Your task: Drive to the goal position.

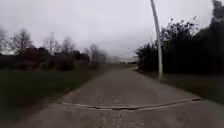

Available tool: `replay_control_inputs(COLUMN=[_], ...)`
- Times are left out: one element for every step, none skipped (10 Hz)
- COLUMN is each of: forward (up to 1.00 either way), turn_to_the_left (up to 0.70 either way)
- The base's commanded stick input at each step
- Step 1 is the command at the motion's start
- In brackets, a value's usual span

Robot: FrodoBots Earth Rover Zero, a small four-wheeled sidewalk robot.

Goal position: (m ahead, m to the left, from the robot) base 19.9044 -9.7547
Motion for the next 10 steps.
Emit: replay_control_inputs(forward=[0.85, 0.85, 0.85, 0.85, 0.85, 0.85, 0.85, 0.85, 0.85, 0.85], turn_to_the_left=[0.0, 0.0, 0.0, 0.0, 0.0, -0.01, -0.33, -0.33, -0.33, -0.33])
